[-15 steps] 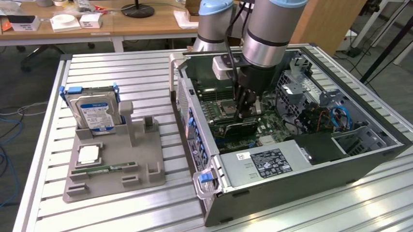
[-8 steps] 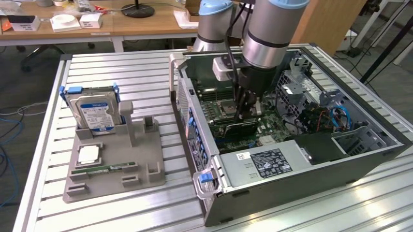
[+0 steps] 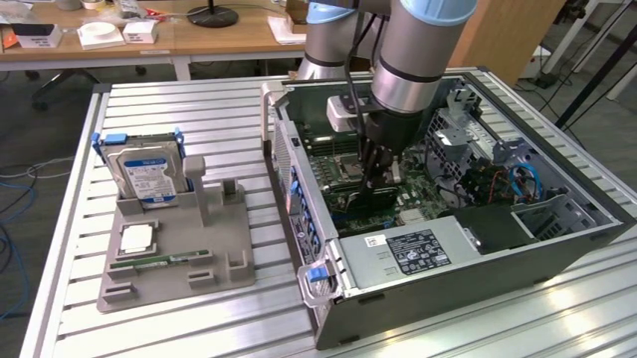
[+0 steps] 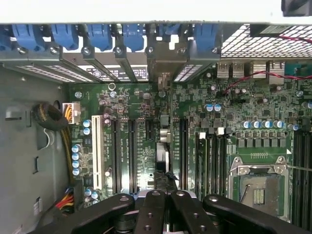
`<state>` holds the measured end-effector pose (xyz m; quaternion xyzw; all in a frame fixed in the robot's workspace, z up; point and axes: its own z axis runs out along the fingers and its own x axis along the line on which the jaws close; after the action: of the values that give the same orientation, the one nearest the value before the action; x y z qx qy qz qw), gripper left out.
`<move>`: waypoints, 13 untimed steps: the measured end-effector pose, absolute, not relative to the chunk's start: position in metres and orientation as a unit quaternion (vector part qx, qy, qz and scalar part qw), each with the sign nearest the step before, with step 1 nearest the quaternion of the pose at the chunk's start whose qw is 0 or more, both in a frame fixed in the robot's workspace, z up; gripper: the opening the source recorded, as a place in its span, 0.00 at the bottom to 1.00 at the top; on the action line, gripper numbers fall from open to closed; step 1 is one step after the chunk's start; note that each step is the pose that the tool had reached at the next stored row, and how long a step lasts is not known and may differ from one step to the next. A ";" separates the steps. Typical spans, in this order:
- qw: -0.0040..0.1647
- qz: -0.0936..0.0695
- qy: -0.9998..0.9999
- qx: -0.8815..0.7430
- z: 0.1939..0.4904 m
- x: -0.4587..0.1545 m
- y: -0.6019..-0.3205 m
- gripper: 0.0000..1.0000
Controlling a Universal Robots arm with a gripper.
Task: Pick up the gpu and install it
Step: 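Press down on the gpu until it lock into place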
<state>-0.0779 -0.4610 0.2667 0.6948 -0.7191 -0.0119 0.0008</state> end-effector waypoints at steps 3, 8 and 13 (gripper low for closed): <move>0.000 -0.013 -0.719 0.695 0.266 -0.078 -0.461 0.11; -0.003 -0.016 -0.719 0.695 0.262 -0.078 -0.461 0.11; -0.005 -0.018 -0.719 0.695 0.259 -0.078 -0.460 0.11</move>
<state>-0.0780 -0.4604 0.2588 0.6948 -0.7190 -0.0181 -0.0046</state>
